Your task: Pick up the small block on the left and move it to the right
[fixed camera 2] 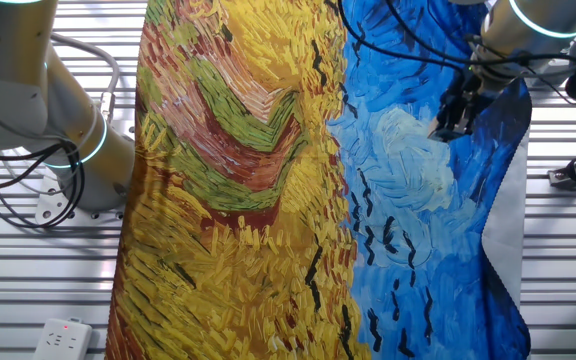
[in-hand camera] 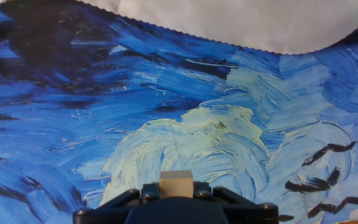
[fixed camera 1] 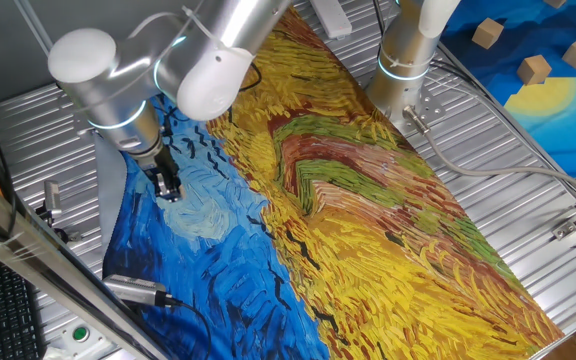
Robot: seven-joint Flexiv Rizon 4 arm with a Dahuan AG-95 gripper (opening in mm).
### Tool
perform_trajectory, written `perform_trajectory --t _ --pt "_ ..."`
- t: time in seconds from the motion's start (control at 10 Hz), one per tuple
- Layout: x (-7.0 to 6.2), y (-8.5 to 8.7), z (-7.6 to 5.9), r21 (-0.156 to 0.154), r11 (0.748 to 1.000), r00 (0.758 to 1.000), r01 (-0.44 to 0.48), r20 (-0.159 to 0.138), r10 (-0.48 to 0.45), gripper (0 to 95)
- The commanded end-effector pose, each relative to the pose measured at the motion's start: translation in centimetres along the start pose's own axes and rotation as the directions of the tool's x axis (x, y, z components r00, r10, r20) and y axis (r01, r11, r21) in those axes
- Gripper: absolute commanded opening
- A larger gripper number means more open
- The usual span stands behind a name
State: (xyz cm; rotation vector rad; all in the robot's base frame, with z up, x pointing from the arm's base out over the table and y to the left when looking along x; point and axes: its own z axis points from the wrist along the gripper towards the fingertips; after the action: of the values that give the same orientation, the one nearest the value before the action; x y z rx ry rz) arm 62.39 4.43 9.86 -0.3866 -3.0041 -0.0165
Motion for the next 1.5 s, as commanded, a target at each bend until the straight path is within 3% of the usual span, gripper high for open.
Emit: perform_trajectory --t 0.1,0.7,0.9,1.5 --pt "-0.05 0.01 0.01 0.000 1.000 1.000 0.000 0.002 0.000 0.0" --pt "-0.05 0.01 0.01 0.001 0.997 0.997 0.071 0.017 -0.071 0.0" --pt "-0.05 0.01 0.01 -0.003 0.990 0.989 0.144 0.032 -0.144 0.0" --pt "-0.05 0.01 0.01 0.004 0.968 0.968 0.252 0.017 -0.252 0.0"
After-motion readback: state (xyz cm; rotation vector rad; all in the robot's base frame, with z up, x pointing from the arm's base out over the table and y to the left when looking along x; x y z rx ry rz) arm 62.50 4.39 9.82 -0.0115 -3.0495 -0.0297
